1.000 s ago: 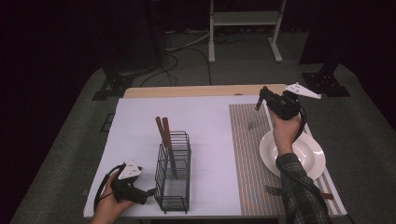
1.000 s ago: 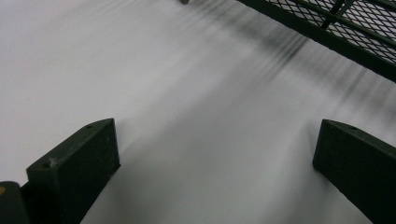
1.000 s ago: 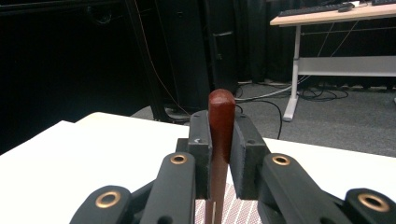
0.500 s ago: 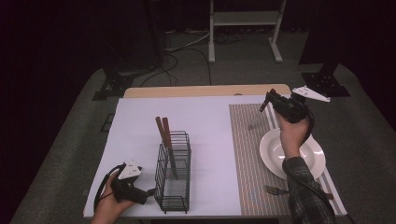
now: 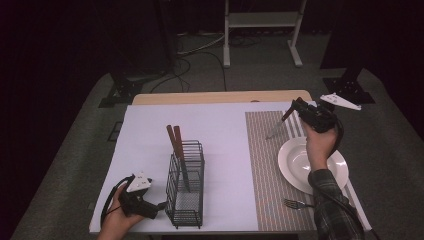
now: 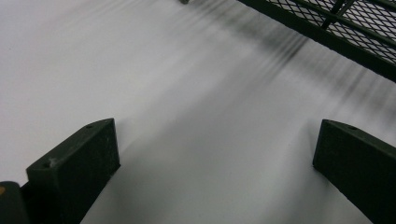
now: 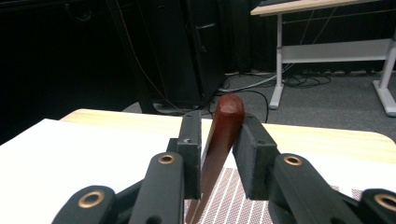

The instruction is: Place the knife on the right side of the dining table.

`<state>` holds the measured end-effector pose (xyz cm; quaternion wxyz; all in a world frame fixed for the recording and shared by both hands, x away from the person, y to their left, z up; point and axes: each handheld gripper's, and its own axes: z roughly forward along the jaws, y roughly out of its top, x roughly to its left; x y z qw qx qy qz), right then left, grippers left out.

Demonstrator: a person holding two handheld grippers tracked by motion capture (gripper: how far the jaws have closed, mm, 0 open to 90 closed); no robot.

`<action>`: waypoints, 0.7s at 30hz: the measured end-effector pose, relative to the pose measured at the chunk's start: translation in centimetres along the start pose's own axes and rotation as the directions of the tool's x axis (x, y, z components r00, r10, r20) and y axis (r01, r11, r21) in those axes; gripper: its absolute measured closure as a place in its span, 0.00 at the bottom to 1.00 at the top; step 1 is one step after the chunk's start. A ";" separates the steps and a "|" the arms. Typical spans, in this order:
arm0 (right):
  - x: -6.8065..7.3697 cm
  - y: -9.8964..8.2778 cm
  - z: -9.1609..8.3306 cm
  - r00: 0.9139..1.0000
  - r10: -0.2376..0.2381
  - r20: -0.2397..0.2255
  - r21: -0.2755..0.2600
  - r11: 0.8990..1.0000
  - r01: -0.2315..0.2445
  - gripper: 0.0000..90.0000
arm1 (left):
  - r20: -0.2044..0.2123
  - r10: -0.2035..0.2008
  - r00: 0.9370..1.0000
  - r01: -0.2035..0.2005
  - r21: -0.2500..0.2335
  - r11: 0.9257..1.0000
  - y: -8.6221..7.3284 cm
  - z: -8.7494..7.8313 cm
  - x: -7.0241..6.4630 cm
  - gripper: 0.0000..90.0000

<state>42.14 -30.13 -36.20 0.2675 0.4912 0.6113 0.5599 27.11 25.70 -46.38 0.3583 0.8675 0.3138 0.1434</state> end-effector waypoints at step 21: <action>-2.6 -0.9 -1.0 0.997 -0.002 0.080 0.048 0.999 -0.002 0.75 | 0.000 0.000 1.000 0.000 0.000 1.000 0.0 0.0 0.0 0.00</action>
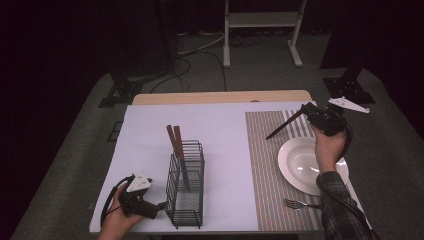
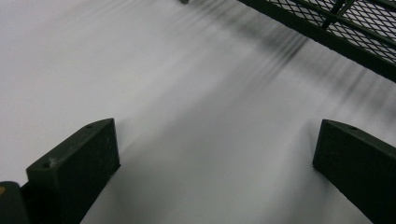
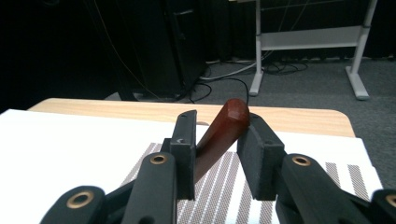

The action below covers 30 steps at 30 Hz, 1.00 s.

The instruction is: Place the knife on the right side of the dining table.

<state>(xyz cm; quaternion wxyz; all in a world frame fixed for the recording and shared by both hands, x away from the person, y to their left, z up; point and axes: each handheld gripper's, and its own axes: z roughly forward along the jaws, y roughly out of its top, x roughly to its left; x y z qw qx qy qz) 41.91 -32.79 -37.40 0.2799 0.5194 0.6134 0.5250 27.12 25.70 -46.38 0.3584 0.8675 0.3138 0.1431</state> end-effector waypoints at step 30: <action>-2.7 -1.8 -0.1 0.996 0.063 0.070 0.089 0.994 -0.069 0.63 | 0.000 0.001 1.000 -0.001 0.001 1.000 0.0 0.0 0.0 0.00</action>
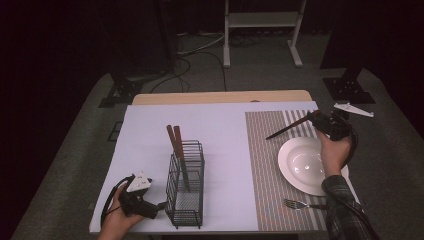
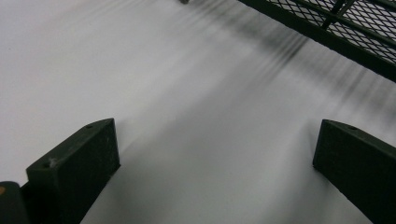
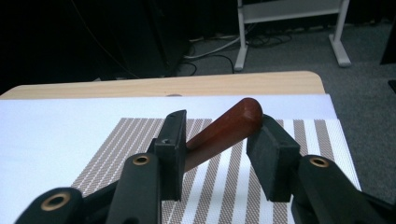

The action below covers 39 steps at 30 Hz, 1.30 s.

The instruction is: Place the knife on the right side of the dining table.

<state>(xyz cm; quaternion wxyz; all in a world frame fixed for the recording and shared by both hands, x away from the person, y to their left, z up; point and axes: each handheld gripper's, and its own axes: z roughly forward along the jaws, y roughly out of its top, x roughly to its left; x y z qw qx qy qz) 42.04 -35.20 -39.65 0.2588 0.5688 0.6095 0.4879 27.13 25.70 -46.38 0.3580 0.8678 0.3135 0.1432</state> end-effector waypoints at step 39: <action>-2.9 -2.0 1.5 0.992 0.098 0.076 0.143 0.984 -0.108 0.48 | 0.000 0.000 1.000 0.000 0.000 1.000 0.0 0.0 0.0 0.00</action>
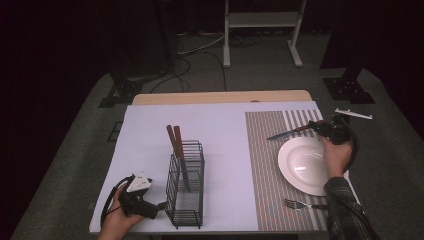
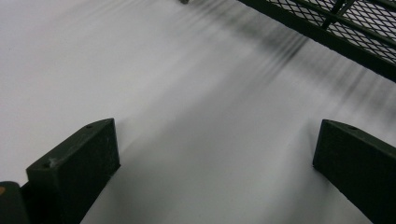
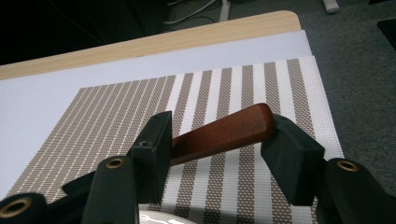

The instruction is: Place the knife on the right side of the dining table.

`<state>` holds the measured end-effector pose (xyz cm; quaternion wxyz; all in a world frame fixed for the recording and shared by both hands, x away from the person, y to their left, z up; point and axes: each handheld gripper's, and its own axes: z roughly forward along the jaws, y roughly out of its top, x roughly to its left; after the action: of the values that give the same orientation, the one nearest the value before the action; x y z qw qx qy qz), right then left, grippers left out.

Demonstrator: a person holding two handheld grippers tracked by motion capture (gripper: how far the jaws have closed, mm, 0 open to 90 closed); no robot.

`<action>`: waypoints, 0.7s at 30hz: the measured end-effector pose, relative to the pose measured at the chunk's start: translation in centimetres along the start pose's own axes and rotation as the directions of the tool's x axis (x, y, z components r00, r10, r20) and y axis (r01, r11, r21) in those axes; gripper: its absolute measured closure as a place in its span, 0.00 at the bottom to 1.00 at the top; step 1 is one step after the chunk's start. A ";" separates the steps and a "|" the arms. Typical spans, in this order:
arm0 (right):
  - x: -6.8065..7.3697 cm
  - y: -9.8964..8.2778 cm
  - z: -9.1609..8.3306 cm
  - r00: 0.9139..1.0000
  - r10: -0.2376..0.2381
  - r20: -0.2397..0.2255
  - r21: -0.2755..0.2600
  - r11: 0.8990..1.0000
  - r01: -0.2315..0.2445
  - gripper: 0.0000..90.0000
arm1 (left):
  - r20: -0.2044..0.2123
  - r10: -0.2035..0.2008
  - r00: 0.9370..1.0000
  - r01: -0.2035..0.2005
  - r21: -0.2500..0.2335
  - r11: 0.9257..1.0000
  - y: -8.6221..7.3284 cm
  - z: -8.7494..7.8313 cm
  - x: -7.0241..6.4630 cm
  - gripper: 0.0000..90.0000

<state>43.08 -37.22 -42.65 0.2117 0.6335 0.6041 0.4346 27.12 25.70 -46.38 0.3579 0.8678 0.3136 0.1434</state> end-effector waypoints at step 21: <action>-1.1 0.1 1.1 0.997 0.073 0.035 0.147 0.986 -0.078 0.46 | 0.000 0.000 1.000 0.000 0.000 1.000 0.0 0.0 0.0 0.00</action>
<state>44.13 -37.96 -43.52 0.1565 0.6763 0.6070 0.3869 27.12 25.70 -46.38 0.3581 0.8677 0.3136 0.1431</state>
